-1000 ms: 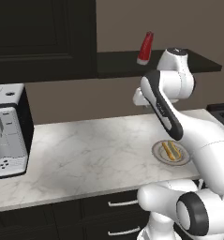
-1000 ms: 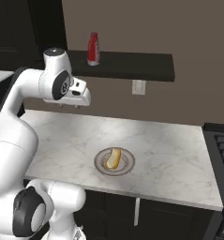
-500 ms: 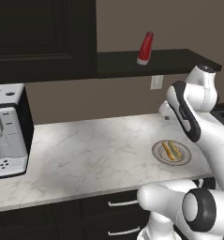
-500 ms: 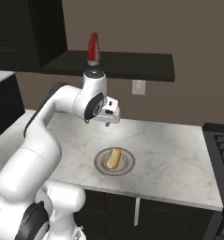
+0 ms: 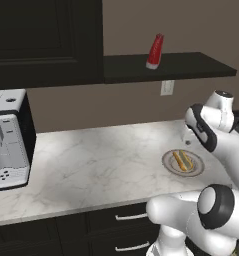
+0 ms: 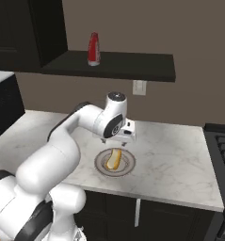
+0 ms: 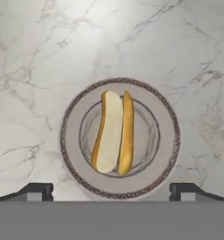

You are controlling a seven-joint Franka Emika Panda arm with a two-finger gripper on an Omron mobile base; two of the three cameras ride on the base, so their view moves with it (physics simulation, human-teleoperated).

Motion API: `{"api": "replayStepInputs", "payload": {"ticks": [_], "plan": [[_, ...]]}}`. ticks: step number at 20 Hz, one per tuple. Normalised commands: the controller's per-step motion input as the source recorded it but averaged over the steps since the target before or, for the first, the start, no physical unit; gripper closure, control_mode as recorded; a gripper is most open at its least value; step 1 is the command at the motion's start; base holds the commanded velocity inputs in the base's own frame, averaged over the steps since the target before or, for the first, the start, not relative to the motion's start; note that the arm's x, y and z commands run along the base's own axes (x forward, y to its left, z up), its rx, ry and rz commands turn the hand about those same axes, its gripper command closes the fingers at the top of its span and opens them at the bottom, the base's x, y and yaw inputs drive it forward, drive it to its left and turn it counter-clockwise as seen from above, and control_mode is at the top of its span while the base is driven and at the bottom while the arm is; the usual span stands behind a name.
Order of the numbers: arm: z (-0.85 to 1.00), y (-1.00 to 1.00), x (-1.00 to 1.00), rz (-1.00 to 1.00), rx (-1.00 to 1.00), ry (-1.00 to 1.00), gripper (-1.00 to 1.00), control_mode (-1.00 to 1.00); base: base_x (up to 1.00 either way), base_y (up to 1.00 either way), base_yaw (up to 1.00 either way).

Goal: Move the hot dog bun to the plate on the dining table and place the condiment next to that plate. Then navigate to the fridge and take the sausage and place it on the plate as well.

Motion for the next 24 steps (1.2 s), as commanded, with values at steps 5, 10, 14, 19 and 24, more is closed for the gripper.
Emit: {"api": "replayStepInputs", "payload": {"ticks": [5, 10, 14, 19, 24], "plan": [[-0.55, 0.0, 0.22, 0.0, 0.02, 0.13, -1.0, -1.0, 0.0, 0.0, 0.0], [-0.5, 0.03, 0.17, 0.0, 0.01, 0.09, -1.0, -1.0, 0.0, 0.0, 0.0], [-0.48, 0.06, 0.26, 0.0, 0.0, 0.04, -1.0, -1.0, 0.0, 0.0, 0.0], [-0.43, 0.01, 0.2, 0.0, 0.0, 0.01, -1.0, -1.0, 0.0, 0.0, 0.0], [-0.39, 0.04, 0.08, 0.0, 0.0, 0.0, -1.0, -1.0, 0.0, 0.0, 0.0]]}}
